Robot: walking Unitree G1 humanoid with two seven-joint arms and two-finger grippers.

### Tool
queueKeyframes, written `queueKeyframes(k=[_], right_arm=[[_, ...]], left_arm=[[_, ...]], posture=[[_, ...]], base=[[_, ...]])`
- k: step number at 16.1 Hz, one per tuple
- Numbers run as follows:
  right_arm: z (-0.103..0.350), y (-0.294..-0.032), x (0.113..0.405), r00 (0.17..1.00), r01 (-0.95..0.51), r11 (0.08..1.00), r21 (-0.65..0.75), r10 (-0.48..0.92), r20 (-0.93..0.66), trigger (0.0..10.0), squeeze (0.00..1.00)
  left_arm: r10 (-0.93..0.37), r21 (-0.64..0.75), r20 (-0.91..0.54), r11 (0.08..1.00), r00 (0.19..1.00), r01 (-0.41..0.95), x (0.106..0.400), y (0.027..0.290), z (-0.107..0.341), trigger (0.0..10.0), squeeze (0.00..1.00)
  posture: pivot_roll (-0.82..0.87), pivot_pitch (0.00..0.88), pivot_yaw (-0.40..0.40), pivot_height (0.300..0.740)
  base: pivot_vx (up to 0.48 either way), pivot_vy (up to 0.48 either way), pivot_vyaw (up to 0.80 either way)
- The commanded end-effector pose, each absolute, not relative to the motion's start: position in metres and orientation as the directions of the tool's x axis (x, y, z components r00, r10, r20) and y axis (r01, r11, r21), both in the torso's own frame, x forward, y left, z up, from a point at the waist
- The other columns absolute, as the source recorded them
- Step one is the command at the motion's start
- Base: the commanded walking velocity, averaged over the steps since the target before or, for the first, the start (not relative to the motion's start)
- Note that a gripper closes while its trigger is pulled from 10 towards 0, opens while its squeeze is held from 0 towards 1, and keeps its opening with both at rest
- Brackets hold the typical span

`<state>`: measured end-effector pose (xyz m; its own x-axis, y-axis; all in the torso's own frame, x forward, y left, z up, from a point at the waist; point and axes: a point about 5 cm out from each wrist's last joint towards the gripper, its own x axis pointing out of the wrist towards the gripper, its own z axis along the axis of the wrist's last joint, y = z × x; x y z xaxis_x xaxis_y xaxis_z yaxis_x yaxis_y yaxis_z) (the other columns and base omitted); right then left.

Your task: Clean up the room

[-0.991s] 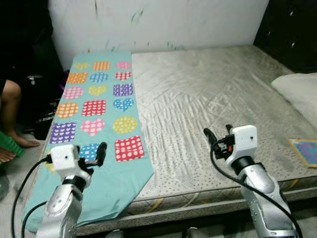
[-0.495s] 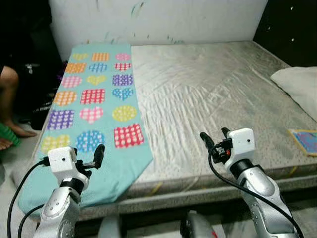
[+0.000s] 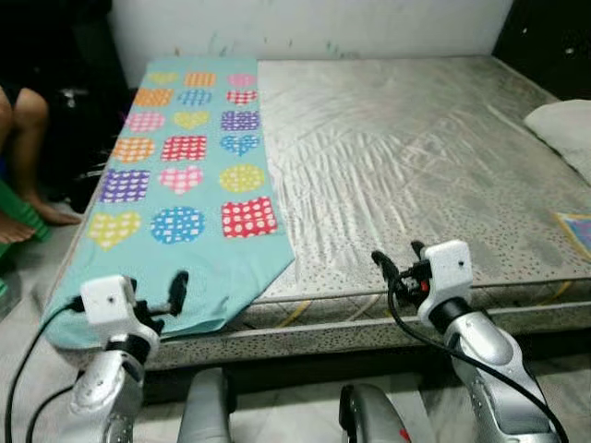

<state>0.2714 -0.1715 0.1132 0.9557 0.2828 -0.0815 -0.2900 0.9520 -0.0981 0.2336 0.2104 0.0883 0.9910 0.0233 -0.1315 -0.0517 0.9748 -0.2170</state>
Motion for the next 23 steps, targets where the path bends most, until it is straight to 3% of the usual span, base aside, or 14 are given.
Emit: queueKeyframes(k=[1, 14, 21, 23], right_arm=[[0.1178, -0.174, 0.2725, 0.958, -0.284, 0.952, -0.112, 0.278, -0.068, 10.0, 0.0], [0.1169, -0.1691, 0.2729, 0.954, -0.298, 0.947, -0.119, 0.291, -0.071, 10.0, 0.0], [0.1184, -0.1698, 0.2726, 0.952, -0.307, 0.941, -0.144, 0.3, -0.067, 10.0, 0.0], [0.1192, -0.168, 0.2706, 0.948, -0.319, 0.934, -0.162, 0.311, -0.069, 10.0, 0.0]], left_arm=[[0.011, -0.221, -0.108, 0.975, 0.994, -0.034, 0.2354, 0.2073, 0.0938, 10.0, 0.0], [-0.009, -0.217, -0.11, 0.976, 0.994, -0.015, 0.2348, 0.2068, 0.0955, 10.0, 0.0], [0.009, -0.214, -0.147, 0.976, 0.989, -0.041, 0.2349, 0.2071, 0.0922, 10.0, 0.0], [0.024, -0.205, -0.155, 0.977, 0.988, -0.056, 0.2369, 0.2104, 0.0918, 10.0, 0.0]], posture=[[-0.16, 0.067, -0.021, 0.6], [-0.16, 0.1, -0.021, 0.6], [-0.16, 0.109, -0.024, 0.6], [-0.16, 0.115, -0.03, 0.6]], base=[[0.0, 0.0, 0.0], [0.266, 0.0, 0.0], [0.0, 0.0, 0.0], [0.0, 0.0, 0.8]])
